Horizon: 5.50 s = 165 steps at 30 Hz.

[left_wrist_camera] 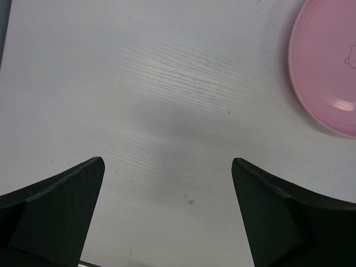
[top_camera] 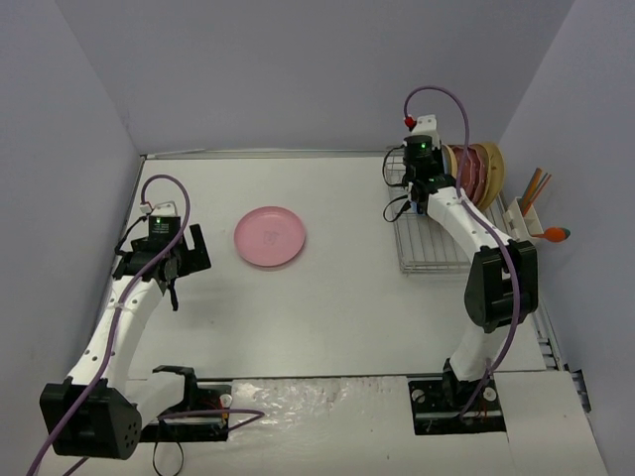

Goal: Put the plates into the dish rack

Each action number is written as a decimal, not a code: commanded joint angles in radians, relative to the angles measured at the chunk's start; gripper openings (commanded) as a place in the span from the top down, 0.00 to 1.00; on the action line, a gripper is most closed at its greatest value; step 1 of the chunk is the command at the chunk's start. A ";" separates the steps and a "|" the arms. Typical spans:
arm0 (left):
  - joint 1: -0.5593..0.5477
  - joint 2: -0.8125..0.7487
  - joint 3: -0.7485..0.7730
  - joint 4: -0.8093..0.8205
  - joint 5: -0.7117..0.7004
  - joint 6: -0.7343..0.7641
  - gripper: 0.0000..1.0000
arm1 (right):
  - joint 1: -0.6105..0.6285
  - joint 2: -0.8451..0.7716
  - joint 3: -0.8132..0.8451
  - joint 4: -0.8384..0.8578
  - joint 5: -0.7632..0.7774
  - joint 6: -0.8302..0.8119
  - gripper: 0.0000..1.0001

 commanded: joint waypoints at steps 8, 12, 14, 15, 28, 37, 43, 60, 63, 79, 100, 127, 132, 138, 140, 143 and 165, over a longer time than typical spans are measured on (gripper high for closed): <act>0.008 0.008 0.036 0.039 0.052 0.001 0.03 | -0.031 -0.002 0.007 0.032 -0.096 0.109 0.62; 0.006 0.022 0.042 0.036 0.088 -0.021 0.03 | -0.031 -0.052 0.014 0.004 -0.132 0.130 0.47; 0.008 0.032 0.050 0.036 0.101 -0.031 0.03 | -0.028 -0.080 0.019 -0.021 -0.151 0.146 0.43; 0.007 0.039 0.051 0.039 0.110 -0.043 0.03 | -0.026 -0.105 0.020 -0.029 -0.173 0.157 0.40; 0.006 0.270 0.081 0.167 0.287 -0.227 0.03 | -0.011 -0.553 -0.086 -0.075 -0.578 0.327 0.00; 0.003 0.512 0.170 0.271 0.364 -0.327 0.03 | -0.011 -0.802 -0.310 -0.034 -0.833 0.423 0.00; -0.002 0.655 0.219 0.350 0.415 -0.399 0.11 | -0.011 -0.889 -0.464 -0.035 -0.896 0.447 0.00; -0.060 0.755 0.245 0.360 0.403 -0.451 0.77 | -0.010 -0.878 -0.532 -0.030 -0.954 0.492 0.00; -0.065 0.731 0.231 0.357 0.401 -0.442 0.91 | -0.011 -0.862 -0.538 -0.020 -0.971 0.509 0.00; -0.164 0.338 0.116 0.381 0.498 -0.477 1.00 | 0.173 -0.590 -0.578 0.205 -0.986 0.805 0.00; -0.237 0.165 0.063 0.428 0.536 -0.535 1.00 | 0.230 -0.345 -0.443 0.304 -1.094 0.811 0.09; -0.256 0.166 0.127 0.324 0.474 -0.415 0.55 | 0.213 -0.405 -0.339 0.148 -0.929 0.629 1.00; -0.251 0.135 0.177 0.142 0.239 -0.297 0.15 | 0.189 -0.423 -0.215 0.012 -0.661 0.481 1.00; -0.217 0.045 0.191 -0.011 -0.020 -0.149 0.03 | 0.165 -0.392 -0.058 -0.089 -0.192 0.275 1.00; -0.191 0.011 0.174 -0.031 -0.073 -0.098 0.03 | 0.146 -0.369 -0.014 -0.108 -0.065 0.227 1.00; -0.133 -0.051 0.131 -0.035 -0.101 -0.032 0.03 | 0.104 -0.303 0.057 -0.108 0.033 0.144 1.00; -0.051 -0.154 0.007 0.057 -0.095 0.037 0.03 | 0.041 0.036 0.156 0.021 0.110 -0.006 1.00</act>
